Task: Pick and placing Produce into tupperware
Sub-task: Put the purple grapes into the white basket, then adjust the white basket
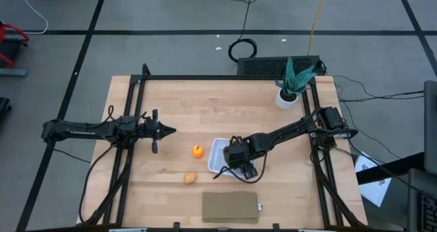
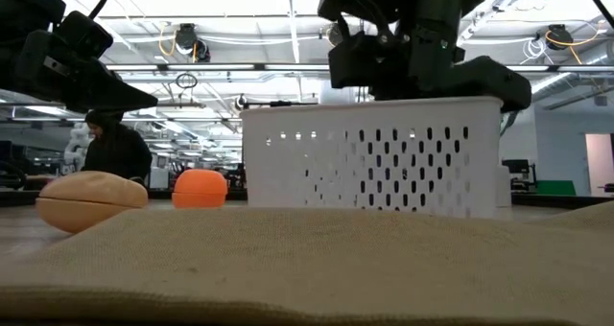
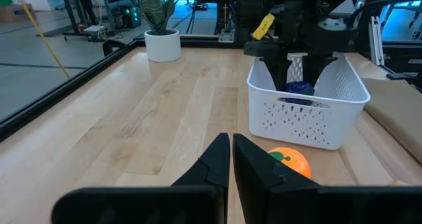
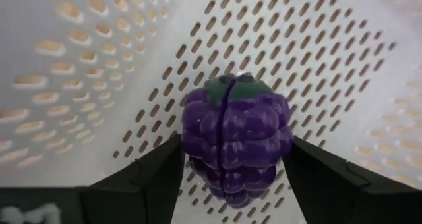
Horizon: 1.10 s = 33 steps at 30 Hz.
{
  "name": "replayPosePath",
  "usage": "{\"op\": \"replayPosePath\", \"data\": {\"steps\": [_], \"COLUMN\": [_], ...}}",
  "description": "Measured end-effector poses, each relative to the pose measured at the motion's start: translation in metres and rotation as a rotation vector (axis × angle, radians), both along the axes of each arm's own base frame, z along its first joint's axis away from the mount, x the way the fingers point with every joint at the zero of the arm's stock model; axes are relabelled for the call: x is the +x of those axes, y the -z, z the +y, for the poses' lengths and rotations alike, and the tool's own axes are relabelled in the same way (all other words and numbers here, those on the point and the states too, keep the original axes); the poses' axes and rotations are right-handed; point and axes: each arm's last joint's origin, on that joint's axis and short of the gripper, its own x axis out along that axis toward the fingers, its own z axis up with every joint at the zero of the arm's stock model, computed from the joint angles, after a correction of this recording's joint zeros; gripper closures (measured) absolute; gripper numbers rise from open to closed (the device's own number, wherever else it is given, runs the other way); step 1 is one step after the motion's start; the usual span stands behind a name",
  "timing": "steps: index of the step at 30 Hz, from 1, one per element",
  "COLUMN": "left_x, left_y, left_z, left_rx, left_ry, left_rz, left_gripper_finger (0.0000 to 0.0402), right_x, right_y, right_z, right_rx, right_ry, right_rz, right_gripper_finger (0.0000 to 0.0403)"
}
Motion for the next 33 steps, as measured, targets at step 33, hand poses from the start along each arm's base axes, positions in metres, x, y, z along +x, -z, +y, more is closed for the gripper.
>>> {"op": "replayPosePath", "data": {"steps": [33], "left_x": [0.000], "left_y": [0.000], "left_z": [0.000], "left_rx": [0.001], "left_ry": [0.001], "left_rz": [0.003], "left_gripper_finger": [0.0378], "right_x": [-0.014], "right_y": [-0.077], "right_z": [-0.006], "right_rx": [-0.021], "right_ry": [0.057], "right_rz": [-0.301], "right_gripper_finger": [0.0185]}}
